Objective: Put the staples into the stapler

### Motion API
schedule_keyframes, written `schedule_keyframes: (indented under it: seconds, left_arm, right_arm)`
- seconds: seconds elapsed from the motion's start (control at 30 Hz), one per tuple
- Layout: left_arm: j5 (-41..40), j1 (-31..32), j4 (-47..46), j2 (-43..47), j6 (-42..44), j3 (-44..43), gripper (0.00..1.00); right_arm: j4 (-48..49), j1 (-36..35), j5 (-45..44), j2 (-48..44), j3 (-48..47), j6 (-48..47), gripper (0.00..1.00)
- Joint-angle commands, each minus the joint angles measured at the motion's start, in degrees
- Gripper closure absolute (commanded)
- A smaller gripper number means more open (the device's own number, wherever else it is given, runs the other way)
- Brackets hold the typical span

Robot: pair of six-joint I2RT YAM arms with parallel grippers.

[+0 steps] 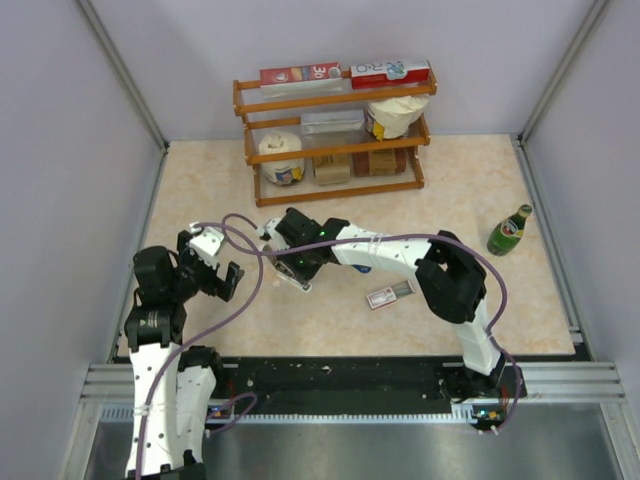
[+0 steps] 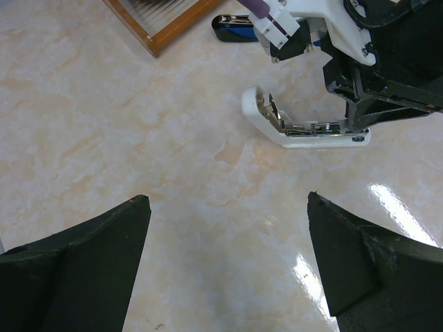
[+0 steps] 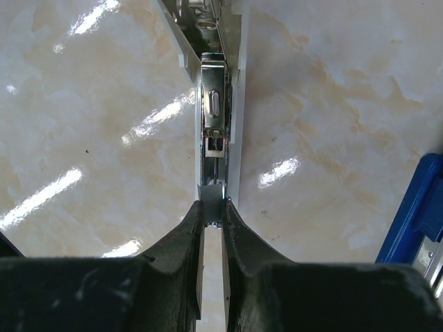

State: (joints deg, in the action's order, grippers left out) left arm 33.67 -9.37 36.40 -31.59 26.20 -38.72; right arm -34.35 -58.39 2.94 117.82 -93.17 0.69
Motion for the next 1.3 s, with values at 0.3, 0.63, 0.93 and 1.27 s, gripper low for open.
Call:
schedule_keyframes:
  seconds: [0.3,0.63,0.93,1.27]
  left_arm:
    - [1.31,-0.65,-2.21,0.57,-0.18,0.49,0.01]
    - [1.22,-0.92,-2.21,0.92,-0.36,0.4,0.01]
    - [0.96,-1.01,-2.3,1.01,-0.44,0.4,0.01]
    - [0.96,-1.09,-2.39,1.01,-0.62,0.4,0.01]
  right_arm:
    - [0.42,-1.11,0.93,0.3,-1.23,1.07,0.95]
    - [0.51,-0.94,0.49,0.57,-1.14,1.07,0.95]
    - [0.86,-1.02,0.66,0.74,-0.79,1.24,0.95]
    - [1.21,-1.02,1.54,1.01,-0.61,0.81,0.95]
